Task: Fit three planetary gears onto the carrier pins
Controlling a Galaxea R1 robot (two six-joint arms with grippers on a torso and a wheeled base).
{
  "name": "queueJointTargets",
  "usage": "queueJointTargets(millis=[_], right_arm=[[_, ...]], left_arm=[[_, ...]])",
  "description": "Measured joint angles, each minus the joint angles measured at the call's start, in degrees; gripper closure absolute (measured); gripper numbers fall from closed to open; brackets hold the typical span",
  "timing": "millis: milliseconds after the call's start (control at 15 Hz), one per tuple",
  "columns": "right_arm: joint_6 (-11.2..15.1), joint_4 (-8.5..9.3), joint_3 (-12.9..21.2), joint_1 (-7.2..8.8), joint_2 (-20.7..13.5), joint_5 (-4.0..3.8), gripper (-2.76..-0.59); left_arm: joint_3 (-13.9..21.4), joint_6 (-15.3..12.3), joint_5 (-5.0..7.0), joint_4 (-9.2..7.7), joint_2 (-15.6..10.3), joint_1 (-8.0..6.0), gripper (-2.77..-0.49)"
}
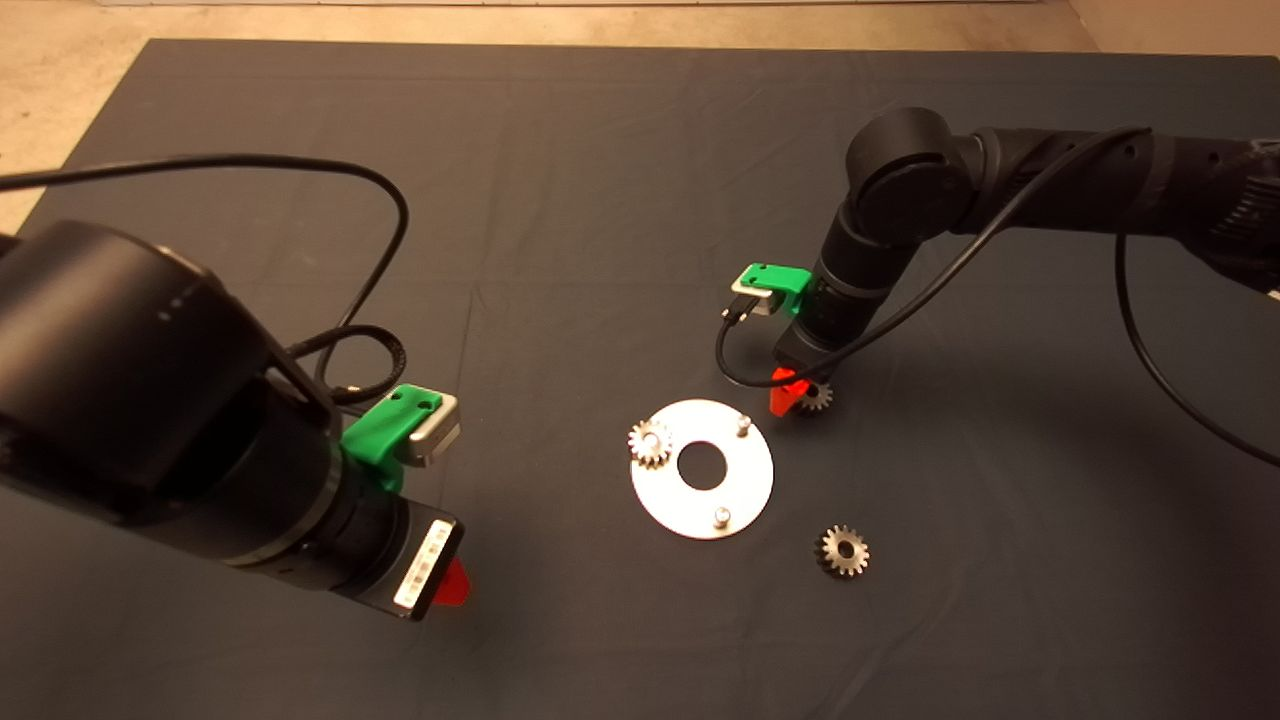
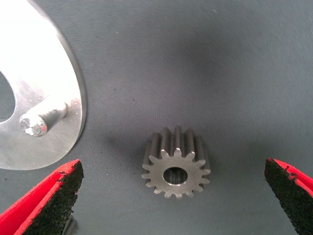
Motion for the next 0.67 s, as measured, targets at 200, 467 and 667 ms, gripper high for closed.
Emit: queueJointTargets(millis=[200, 467, 667], right_arm=[[-1.6, -0.2, 0.0, 0.0, -0.3, 0.02, -2.75], [-3.0, -0.3, 0.4, -0.19, -1.4, 0.05, -2.69], [-3.3, -0.33, 1.1, -0.66, -1.9, -0.02, -2.55]], left_arm=[[0.1, 0.0, 0.0, -0.02, -0.5, 0.0, -1.88], [0.8, 0.0, -0.02, -0.05, -1.2, 0.0, -1.88], [1.6, 0.0, 0.02, -0.39, -3.0, 0.0, -1.88]])
